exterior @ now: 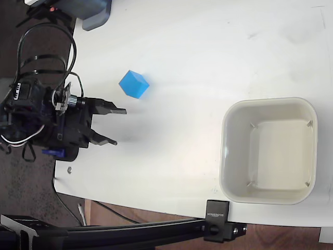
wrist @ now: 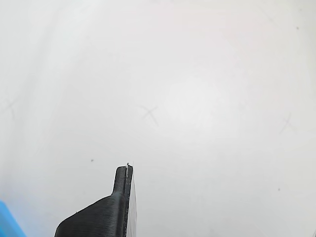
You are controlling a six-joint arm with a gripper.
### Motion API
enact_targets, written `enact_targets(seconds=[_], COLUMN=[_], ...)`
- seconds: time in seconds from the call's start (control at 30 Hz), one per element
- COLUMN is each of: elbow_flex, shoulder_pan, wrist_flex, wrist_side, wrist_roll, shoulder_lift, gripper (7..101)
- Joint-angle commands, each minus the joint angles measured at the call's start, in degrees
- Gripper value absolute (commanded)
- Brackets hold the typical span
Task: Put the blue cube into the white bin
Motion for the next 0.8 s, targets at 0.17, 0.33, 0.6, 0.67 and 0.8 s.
enact_targets(seconds=[0.17, 0.33, 0.6, 0.67, 0.8], elbow_flex=[-23.12, -35.6, -54.76, -58.54, -64.25], shoulder_pan=[-6.77, -19.16, -29.97, -31.82, -35.68], wrist_flex=[-0.09, 5.8, 27.51, 32.87, 42.01], wrist_side=[12.39, 26.72, 34.54, 34.37, 33.4], wrist_roll=[14.77, 32.52, 67.41, 75.59, 90.0], shoulder_lift=[-16.44, -30.76, -56.51, -61.35, -68.64], gripper=[100.3, 100.3, 100.3, 100.3, 100.3])
